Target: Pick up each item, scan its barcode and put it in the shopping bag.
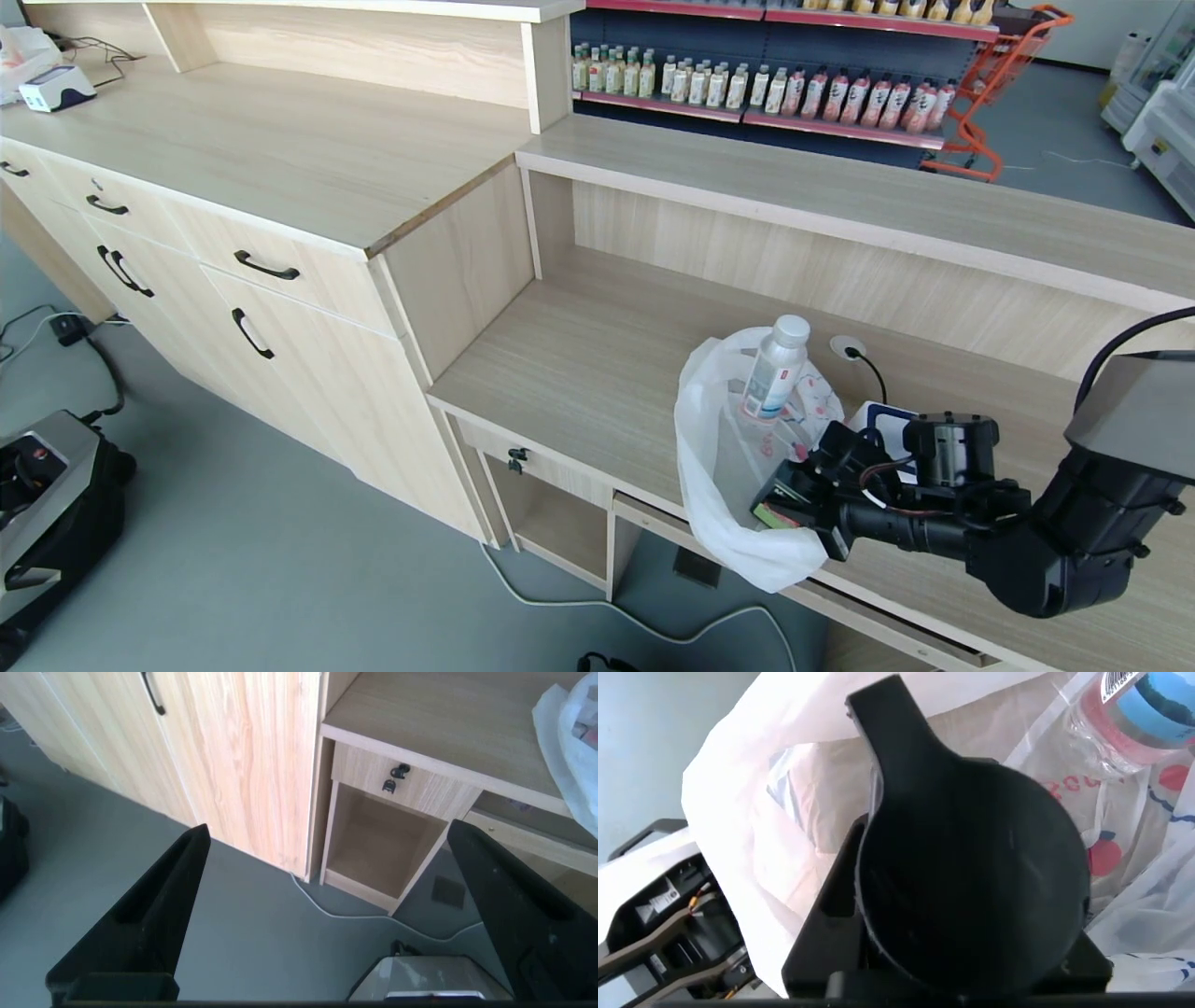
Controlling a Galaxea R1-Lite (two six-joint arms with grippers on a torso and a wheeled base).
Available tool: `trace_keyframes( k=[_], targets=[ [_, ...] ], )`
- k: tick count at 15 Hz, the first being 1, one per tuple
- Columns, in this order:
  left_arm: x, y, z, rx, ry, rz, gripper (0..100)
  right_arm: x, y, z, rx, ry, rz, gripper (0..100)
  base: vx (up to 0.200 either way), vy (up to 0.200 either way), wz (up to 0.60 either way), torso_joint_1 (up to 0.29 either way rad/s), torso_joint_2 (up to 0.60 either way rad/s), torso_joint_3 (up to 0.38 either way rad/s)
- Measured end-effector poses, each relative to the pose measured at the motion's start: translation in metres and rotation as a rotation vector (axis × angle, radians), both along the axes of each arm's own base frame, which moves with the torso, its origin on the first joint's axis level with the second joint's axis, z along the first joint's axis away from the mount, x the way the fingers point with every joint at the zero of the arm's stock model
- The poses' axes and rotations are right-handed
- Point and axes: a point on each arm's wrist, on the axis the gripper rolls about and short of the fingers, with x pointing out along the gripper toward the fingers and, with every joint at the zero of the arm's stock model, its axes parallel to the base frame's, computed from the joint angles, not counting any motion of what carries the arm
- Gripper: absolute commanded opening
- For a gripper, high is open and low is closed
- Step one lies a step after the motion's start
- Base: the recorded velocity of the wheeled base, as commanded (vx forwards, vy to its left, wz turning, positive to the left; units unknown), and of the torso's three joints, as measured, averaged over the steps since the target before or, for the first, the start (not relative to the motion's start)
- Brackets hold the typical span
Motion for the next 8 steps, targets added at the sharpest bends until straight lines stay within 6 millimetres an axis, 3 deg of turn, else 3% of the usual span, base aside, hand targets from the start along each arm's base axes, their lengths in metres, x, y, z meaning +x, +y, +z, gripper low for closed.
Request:
trace_keyframes(
  k=[1,2,5,8],
  targets=[
    [0.0,0.0,0.0,0.0,0.0,0.0,100,0.001,-0.001,-0.001,-0.01,-0.006,0.003,0,0.0,0.0,0.0,0.0,0.0,0.0],
    [0.0,0.0,0.0,0.0,0.0,0.0,100,0.001,-0.002,-0.002,-0.018,-0.011,0.005,100,0.0,0.0,0.0,0.0,0.0,0.0],
    [0.0,0.0,0.0,0.0,0.0,0.0,100,0.001,-0.004,-0.003,-0.019,-0.004,-0.007,100,0.0,0.0,0.0,0.0,0.0,0.0],
    [0.0,0.0,0.0,0.0,0.0,0.0,100,-0.004,-0.009,0.015,0.012,-0.009,-0.035,100,0.0,0.0,0.0,0.0,0.0,0.0]
  ],
)
